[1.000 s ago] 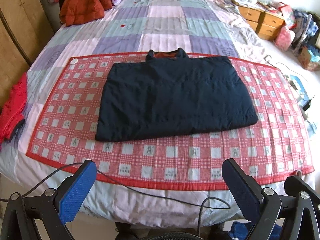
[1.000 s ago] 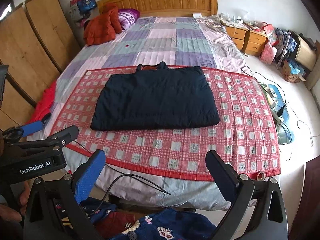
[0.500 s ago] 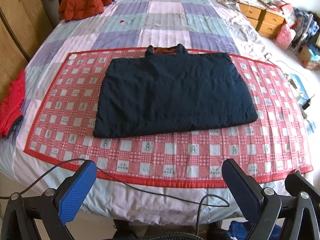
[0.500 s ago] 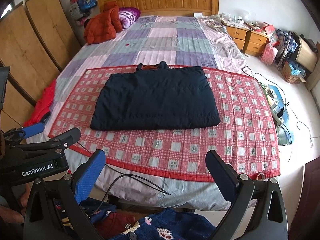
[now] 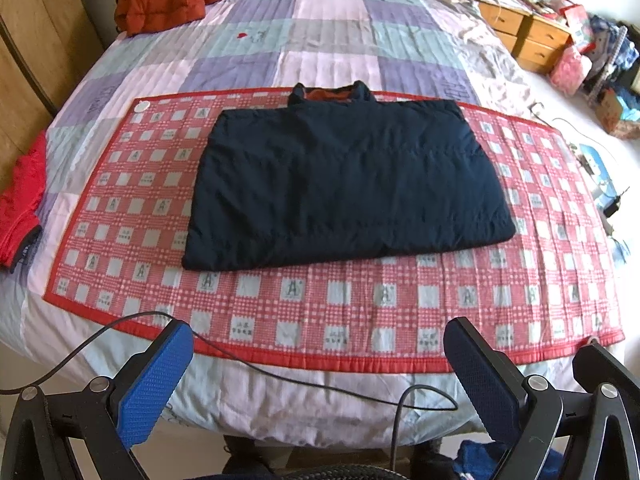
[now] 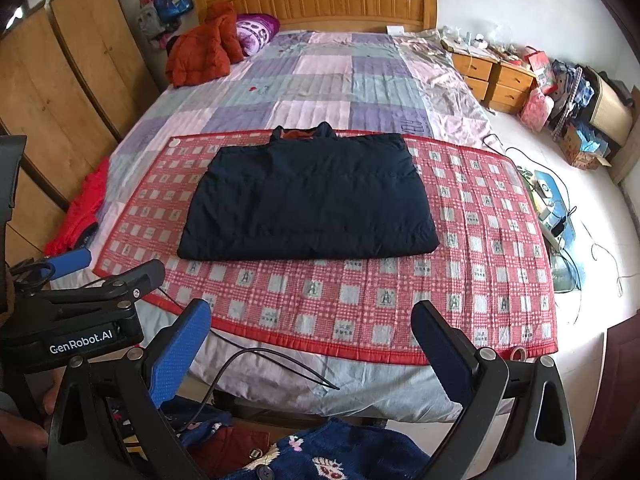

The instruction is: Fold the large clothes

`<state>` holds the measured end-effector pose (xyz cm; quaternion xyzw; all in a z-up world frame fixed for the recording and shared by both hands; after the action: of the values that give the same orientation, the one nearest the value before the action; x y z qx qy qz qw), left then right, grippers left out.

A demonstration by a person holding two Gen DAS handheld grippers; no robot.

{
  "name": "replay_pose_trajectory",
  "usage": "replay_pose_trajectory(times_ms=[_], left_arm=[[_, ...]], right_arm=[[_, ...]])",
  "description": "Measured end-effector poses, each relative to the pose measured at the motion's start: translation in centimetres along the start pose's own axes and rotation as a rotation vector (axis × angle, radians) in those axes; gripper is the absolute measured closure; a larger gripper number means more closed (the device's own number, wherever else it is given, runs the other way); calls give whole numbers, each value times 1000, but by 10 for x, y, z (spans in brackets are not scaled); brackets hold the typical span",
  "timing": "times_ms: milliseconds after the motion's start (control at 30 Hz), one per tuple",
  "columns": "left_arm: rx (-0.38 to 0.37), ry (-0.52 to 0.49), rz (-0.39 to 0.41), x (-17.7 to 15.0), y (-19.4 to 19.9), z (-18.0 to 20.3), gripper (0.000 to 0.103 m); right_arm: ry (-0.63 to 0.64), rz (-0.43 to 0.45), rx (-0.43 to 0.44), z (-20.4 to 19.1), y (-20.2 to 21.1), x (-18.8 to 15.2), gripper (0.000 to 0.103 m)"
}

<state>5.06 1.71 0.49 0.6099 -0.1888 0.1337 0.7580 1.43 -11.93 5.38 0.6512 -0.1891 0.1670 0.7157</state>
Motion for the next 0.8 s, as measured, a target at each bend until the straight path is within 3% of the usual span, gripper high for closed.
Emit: replay_pose_trajectory(times_ms=[800], left_arm=[[-7, 1, -9, 0, -9, 6, 0]], right_arm=[[1, -7, 0, -6, -4, 9, 1]])
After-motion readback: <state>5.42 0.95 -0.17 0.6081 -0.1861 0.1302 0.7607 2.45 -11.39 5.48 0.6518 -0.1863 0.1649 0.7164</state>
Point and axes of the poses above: each gripper's, at about its wrist camera, not at the fingertips, and y roughly against the way its jaws point, z to its right, x to its top, the point moved 1 cm from there along -y, roughly the way its jaws point, and after that the axes turned 12 degrees about -x, right-handed, at the moved point
